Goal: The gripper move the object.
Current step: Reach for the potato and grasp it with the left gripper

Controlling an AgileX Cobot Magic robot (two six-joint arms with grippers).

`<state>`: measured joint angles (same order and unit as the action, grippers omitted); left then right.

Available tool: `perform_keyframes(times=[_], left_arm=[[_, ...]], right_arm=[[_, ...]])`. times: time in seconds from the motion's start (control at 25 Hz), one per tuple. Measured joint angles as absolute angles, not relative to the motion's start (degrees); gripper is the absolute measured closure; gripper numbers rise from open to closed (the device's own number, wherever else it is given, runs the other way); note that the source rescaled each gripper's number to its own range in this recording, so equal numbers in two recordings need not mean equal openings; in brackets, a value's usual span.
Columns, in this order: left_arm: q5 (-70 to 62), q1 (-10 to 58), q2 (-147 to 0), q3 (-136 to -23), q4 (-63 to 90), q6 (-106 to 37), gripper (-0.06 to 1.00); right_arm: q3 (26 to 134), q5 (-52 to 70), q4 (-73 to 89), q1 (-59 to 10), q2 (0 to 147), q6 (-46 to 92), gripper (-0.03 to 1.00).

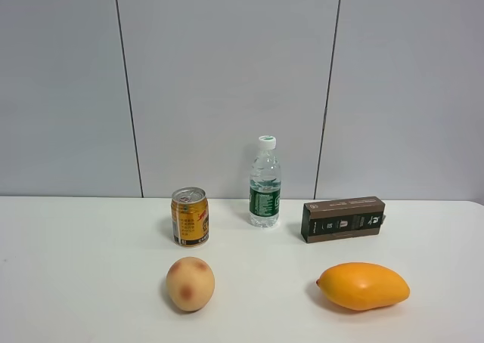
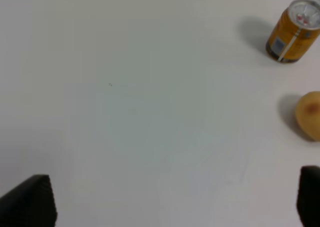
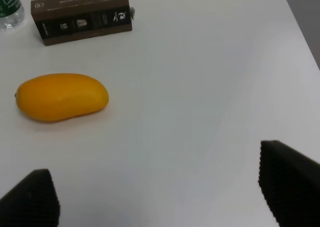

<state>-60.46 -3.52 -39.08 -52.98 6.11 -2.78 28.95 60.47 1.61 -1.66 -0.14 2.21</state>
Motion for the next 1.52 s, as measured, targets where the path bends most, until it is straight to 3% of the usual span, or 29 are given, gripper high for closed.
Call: perform_keyframes(times=[0.16, 0.48, 0.64, 1.04, 1.52], left_arm=[[-57.93, 0.44, -48.37, -54.78, 5.89, -3.72, -0.06], [-47.28, 24.49, -65.98, -54.95, 1.77, 3.97, -0.06], [-40.24, 31.39, -76.31, -54.95, 0.82, 8.35, -0.06], [-22.64, 36.18, -94.01, -54.95, 0.90, 9.47, -0.06], [-17.20, 36.18, -104.21, -59.73, 0.00, 9.66, -0.06]], right_arm=[[28.95, 60.47, 1.61, -1.66, -0.14, 2.21, -0.03], [28.95, 60.47, 1.61, -1.66, -0.14, 2.15, -0.03], [28.95, 60.47, 1.61, -1.66, -0.14, 2.15, -0.03], [28.95, 60.47, 1.61, -1.66, -0.14, 2.15, -0.03], [28.95, 60.47, 1.61, -1.66, -0.14, 2.15, -0.03]])
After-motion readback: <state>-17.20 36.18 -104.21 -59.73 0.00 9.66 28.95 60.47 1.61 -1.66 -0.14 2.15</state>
